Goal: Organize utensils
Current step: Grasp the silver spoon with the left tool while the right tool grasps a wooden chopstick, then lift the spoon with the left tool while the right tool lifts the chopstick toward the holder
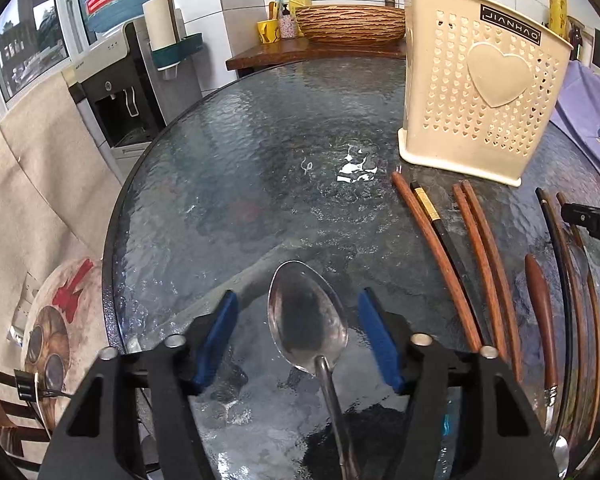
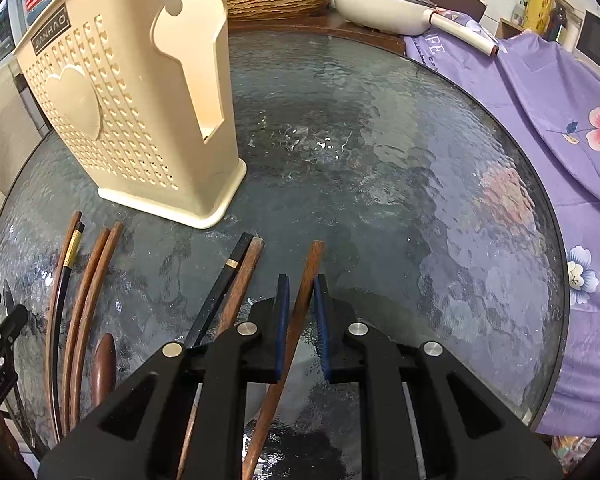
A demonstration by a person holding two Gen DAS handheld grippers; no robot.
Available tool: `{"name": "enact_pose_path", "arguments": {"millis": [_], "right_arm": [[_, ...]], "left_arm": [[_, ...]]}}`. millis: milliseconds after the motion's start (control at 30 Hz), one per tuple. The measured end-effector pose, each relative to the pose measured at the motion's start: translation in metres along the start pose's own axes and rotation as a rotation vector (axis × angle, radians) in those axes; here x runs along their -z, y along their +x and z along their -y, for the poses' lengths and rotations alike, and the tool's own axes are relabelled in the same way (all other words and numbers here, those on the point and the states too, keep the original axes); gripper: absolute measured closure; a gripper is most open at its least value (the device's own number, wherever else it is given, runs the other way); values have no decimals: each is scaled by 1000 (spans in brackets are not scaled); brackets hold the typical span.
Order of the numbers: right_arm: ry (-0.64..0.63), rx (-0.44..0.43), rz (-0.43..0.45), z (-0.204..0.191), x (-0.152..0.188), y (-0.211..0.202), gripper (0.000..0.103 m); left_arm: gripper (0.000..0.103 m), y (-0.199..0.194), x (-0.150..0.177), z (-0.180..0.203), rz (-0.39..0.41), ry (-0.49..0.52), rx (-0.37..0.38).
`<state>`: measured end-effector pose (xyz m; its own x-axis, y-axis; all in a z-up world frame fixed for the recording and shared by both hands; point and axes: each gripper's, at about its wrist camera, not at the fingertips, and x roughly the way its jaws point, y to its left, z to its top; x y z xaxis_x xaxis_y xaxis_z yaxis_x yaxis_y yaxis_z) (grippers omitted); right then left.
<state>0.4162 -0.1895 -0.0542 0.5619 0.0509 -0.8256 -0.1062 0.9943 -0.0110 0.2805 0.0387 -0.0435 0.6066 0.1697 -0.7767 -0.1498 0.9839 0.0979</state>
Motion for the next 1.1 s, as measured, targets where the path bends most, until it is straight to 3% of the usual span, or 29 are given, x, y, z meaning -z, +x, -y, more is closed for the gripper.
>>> {"name": "enact_pose_path", "arguments": {"millis": [200,600,867,1100], "right_arm": [[-4,-14,4,1,3,0,90],[25,-59,26,13,2,-1,93],[50,-96,120,17,-4,-24,95],[66,-126,264,19,-12,-66,95]], "left_arm": [[66,-1,-1,4,-5,-13,19],[66,-9,-9,9,37,-5,105],[66,-28,-20,15,116,16,159],[66,-48,-33,22,182,38,211]]}}
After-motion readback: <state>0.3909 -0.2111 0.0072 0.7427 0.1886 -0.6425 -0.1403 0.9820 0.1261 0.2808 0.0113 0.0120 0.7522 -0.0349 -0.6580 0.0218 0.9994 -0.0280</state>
